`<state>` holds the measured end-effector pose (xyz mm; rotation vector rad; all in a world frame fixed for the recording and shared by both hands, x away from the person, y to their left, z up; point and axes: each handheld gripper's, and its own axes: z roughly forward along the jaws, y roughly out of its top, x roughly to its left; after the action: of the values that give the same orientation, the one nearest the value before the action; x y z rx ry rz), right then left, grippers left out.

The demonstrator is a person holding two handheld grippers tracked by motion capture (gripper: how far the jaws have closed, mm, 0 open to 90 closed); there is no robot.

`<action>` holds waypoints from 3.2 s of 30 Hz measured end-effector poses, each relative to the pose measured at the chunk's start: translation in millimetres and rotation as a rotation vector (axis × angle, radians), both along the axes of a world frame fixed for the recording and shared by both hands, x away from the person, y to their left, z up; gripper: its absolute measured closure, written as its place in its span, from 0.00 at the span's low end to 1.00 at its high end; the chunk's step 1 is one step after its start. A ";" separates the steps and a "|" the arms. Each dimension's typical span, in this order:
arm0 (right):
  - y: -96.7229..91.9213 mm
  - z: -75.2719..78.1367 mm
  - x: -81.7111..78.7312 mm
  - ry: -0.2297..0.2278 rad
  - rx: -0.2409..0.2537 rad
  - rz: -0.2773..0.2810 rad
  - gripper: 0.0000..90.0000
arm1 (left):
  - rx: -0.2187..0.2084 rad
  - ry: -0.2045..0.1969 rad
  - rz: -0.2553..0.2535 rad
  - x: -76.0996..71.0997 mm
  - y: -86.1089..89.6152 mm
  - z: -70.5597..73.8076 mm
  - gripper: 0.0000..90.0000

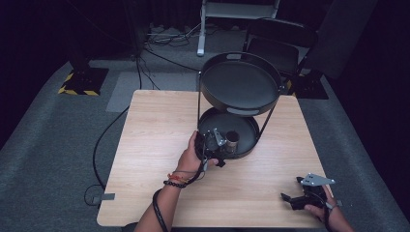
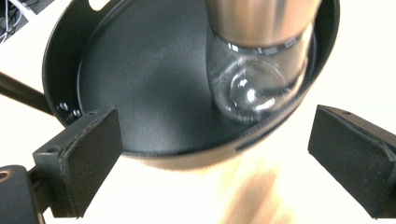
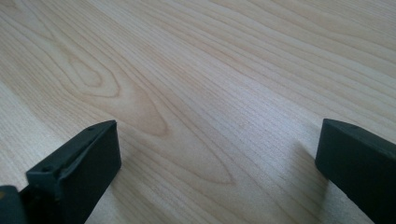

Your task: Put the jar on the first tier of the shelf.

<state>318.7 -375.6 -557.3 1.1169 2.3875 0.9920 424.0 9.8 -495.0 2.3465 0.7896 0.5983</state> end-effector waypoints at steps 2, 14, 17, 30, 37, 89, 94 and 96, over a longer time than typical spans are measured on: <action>0.0 0.0 0.0 0.000 0.000 0.000 0.00 | 0.029 -0.012 0.002 -4.0 4.4 -1.6 0.03; 0.0 0.0 0.0 0.000 0.000 0.000 0.00 | 0.115 -0.012 0.010 -24.9 34.6 -12.8 0.03; 0.0 0.0 0.0 0.000 0.000 0.000 0.00 | 0.116 -0.009 0.010 -29.2 41.0 -14.6 0.03; 0.0 0.0 0.0 0.000 0.000 0.000 0.00 | 0.144 -0.008 0.037 -53.2 77.5 -22.8 0.03; 0.0 0.0 0.0 0.000 0.000 0.000 0.00 | 0.155 0.008 0.062 -61.0 92.3 -28.0 0.03; -0.3 0.0 -0.2 0.000 0.000 0.002 0.00 | -0.186 0.142 0.236 -104.4 190.9 -59.6 0.00; -0.2 0.0 -0.5 0.000 0.000 0.000 0.00 | -0.186 0.142 0.236 -104.4 190.9 -59.6 0.00; -0.2 0.0 -0.4 0.000 0.000 0.000 0.00 | -0.186 0.142 0.236 -104.4 190.8 -59.6 0.00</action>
<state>318.2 -375.9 -557.3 1.1167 2.3876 0.9922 319.7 200.6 -554.6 2.1587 1.1478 0.4360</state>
